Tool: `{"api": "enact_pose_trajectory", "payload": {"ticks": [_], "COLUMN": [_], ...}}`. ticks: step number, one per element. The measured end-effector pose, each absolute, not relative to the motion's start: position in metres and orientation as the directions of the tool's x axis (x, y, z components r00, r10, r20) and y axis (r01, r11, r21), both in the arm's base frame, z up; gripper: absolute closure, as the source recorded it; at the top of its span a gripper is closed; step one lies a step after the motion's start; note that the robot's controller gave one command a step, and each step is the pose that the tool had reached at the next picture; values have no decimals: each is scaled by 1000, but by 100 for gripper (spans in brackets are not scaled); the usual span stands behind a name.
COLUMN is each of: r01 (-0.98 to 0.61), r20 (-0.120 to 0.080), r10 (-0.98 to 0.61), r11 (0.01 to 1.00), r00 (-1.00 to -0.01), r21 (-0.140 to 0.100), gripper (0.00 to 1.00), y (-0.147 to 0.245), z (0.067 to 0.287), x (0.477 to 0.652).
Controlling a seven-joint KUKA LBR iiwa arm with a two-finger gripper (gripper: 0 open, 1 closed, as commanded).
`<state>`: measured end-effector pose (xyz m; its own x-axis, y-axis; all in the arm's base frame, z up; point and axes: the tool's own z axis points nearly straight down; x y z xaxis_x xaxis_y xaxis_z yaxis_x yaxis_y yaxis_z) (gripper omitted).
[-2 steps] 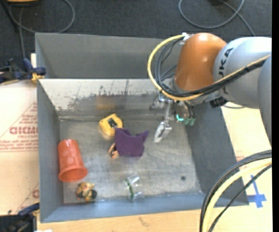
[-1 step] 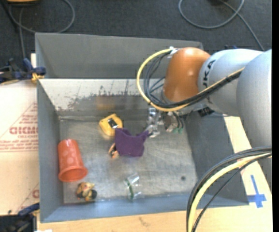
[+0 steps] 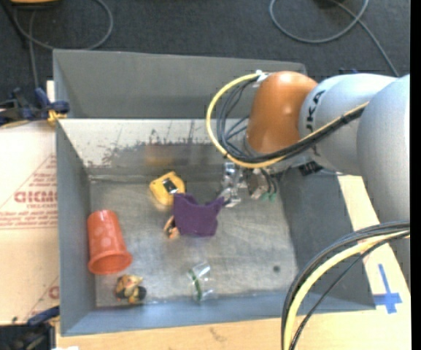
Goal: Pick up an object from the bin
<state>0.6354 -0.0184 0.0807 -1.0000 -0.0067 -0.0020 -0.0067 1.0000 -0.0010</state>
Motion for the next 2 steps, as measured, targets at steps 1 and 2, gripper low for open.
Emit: {"api": "enact_pose_trajectory", "payload": {"ticks": [1,2], "r01": [-53,-92], "r20": [1,-6], "r10": [-53,-92], "r11": [999,996], "r00": [-999,-996], "r21": [-2,-2], "gripper": [100,100], "y": [-5,14], "z": [110,140], "x": [629,611]}}
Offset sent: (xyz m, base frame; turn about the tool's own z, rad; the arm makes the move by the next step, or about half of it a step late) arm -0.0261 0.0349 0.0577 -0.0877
